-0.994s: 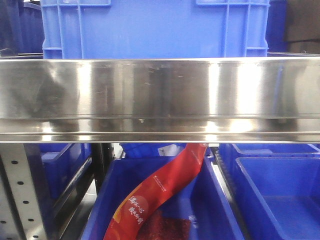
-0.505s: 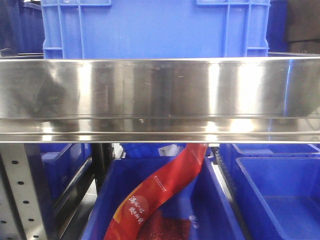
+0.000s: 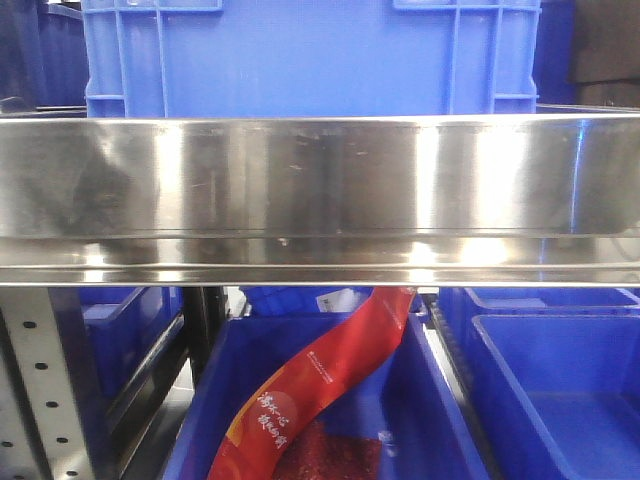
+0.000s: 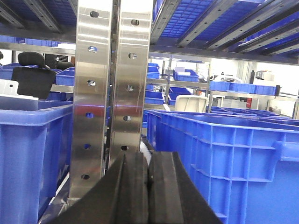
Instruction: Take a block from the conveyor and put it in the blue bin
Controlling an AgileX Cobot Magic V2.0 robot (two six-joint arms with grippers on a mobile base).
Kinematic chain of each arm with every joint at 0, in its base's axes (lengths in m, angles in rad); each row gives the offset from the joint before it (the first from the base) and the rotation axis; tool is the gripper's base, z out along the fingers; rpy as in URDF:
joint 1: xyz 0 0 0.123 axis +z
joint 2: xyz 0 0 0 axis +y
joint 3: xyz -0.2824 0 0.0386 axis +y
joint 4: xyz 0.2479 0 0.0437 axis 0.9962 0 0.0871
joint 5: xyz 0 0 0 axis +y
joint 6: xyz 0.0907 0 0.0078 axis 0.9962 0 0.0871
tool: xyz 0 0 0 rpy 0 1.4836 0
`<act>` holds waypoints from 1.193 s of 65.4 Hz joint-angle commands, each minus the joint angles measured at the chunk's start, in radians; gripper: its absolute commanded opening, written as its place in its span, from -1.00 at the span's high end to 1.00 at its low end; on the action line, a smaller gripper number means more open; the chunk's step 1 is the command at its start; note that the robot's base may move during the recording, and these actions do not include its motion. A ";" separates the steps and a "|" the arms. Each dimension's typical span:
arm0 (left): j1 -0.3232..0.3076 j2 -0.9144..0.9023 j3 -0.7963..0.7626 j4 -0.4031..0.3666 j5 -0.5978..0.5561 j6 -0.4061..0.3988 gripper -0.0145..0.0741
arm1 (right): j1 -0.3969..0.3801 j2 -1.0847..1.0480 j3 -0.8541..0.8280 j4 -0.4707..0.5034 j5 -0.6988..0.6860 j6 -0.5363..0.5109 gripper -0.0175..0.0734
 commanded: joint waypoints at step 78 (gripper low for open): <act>0.010 -0.022 0.355 0.090 -0.194 -0.011 0.92 | 0.000 -0.004 0.001 -0.008 -0.023 -0.011 0.97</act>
